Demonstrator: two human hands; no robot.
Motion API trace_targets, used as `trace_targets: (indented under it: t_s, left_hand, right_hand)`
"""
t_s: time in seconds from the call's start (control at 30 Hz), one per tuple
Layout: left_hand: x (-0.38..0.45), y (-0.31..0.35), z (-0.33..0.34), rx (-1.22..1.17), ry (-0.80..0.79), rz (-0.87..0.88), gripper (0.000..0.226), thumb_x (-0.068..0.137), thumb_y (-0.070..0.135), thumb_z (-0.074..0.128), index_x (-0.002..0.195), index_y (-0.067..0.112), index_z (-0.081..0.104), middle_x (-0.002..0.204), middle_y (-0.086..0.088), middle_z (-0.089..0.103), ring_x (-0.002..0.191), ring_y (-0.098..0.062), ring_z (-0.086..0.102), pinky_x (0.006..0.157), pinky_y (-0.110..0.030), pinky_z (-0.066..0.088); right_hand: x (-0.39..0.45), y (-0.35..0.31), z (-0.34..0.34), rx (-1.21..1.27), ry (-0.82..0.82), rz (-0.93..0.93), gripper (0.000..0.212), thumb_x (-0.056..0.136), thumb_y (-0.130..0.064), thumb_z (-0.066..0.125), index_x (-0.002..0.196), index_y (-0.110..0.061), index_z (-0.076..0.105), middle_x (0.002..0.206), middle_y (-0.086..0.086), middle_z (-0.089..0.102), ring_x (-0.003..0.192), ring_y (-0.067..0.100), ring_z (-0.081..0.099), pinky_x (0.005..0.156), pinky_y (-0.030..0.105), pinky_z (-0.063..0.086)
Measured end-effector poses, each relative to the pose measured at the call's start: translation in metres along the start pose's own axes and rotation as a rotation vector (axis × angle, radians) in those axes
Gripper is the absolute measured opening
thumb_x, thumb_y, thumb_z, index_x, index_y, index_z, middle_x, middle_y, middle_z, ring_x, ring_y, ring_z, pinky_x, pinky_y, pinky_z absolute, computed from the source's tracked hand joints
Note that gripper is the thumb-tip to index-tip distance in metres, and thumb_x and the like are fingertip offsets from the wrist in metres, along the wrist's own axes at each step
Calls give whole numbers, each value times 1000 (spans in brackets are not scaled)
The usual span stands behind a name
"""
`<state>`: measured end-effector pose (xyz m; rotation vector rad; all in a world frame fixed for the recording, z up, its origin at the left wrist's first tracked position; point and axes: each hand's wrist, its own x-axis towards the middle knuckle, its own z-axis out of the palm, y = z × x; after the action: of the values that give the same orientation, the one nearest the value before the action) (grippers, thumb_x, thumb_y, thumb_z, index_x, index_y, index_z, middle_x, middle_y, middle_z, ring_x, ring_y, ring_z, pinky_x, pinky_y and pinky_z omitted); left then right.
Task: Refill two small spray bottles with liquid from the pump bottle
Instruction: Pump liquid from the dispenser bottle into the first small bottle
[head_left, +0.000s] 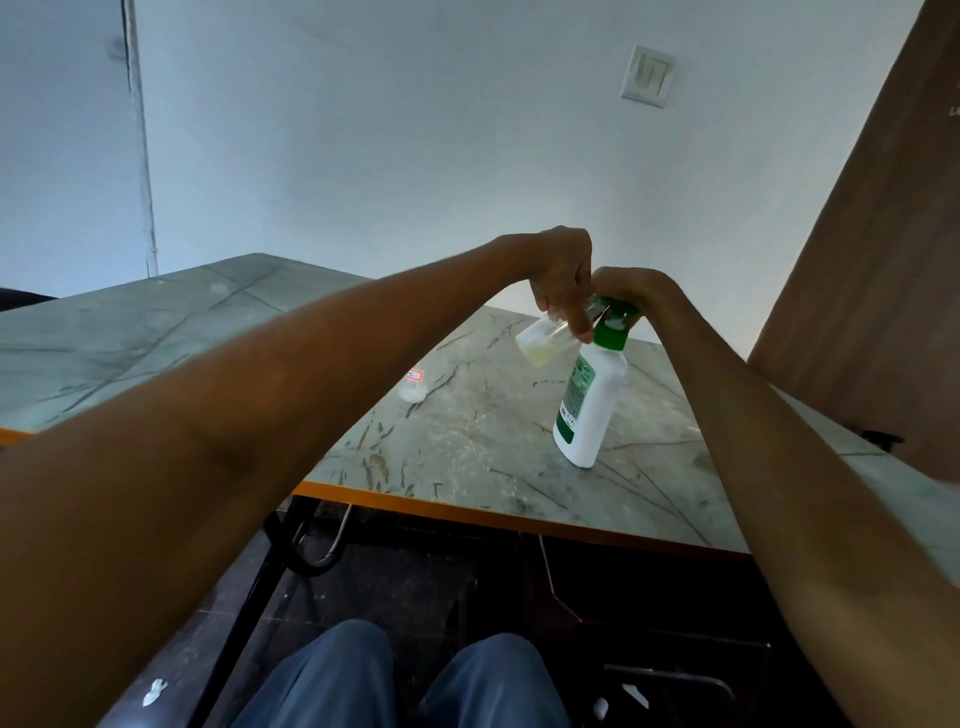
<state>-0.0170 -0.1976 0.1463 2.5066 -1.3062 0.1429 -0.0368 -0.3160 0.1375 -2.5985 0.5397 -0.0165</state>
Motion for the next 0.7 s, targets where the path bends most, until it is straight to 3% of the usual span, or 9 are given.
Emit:
trace_targets:
  t_s: [0.17, 0.33, 0.5, 0.7]
  left_hand:
    - [3, 1, -1, 9, 2, 4, 46, 61, 39, 83, 91, 6, 73, 78, -4, 69, 39, 0, 54, 70, -20, 53]
    - [3, 0, 3, 30, -26, 8, 43, 61, 37, 84, 90, 7, 74, 73, -2, 68, 41, 0, 55, 75, -22, 54]
    - [4, -1, 2, 55, -31, 6, 45, 59, 42, 83, 89, 9, 75, 71, 1, 68, 37, 3, 53, 65, -14, 47]
    - [4, 1, -2, 13, -17, -12, 47, 60, 38, 84, 93, 5, 74, 74, -2, 68, 36, 3, 54, 60, -13, 50]
  right_hand:
    - [-1, 2, -2, 40, -1, 14, 17, 94, -15, 50, 105, -2, 47, 111, 19, 53, 97, 29, 53, 72, 36, 49]
    - [0, 8, 6, -16, 40, -2, 37, 93, -17, 53, 125, 1, 48, 129, 22, 52, 117, 34, 52, 102, 42, 43]
    - [0, 6, 4, 30, 6, 20, 41, 95, -20, 50, 129, 1, 44, 131, 22, 50, 110, 33, 52, 88, 39, 45]
    - [-5, 2, 1, 52, -3, 15, 29, 94, -19, 50, 117, -2, 48, 129, 21, 52, 102, 30, 52, 95, 42, 45]
